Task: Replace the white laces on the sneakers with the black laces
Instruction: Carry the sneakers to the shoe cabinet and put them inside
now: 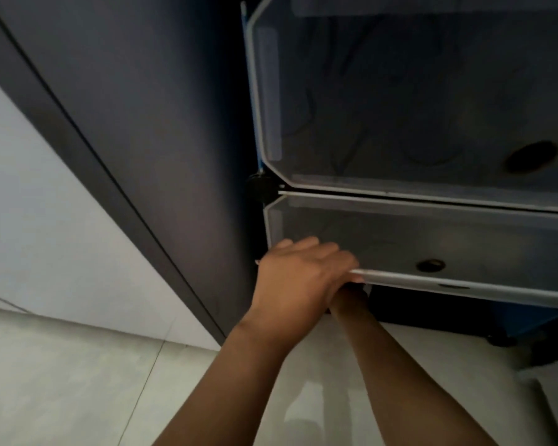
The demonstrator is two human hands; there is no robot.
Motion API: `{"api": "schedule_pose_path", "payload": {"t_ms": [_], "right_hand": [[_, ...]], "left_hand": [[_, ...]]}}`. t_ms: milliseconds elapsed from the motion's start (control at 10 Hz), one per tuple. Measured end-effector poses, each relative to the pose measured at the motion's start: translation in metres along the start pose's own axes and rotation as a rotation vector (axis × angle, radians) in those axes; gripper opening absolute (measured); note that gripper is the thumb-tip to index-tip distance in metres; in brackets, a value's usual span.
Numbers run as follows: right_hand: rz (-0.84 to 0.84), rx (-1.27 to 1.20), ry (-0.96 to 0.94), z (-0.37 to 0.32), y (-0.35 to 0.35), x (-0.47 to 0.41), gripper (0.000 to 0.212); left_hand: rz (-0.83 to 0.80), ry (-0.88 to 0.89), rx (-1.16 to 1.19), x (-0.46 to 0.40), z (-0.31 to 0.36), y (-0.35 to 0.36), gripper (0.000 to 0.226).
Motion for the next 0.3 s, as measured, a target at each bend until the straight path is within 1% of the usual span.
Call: {"api": "schedule_pose_path", "payload": {"t_ms": [100,200,300], "right_hand": [[0.059,-0.11,-0.146,0.007,-0.004,0.022,0.055],[0.18,-0.286,-0.241,0.069,0.024,0.14,0.052],[0.247,-0.263,-0.178,0.13,0.057,0.199,0.041]], "left_hand": [[-0.006,0.012,-0.013,-0.004,-0.003,0.001,0.009],[-0.028,0.022,0.08,0.036,0.014,0.006,0.003],[-0.07,0.09,0.048,0.083,0.032,0.016,0.017]]}}
Point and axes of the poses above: each hand's wrist, its own x-axis away from the middle knuckle, its own y-axis out of the palm, z = x × y, the point moved 4 cm from there along -x, towards the middle knuckle, and after that the axes turned 7 degrees about y, right-handed, at the moved point
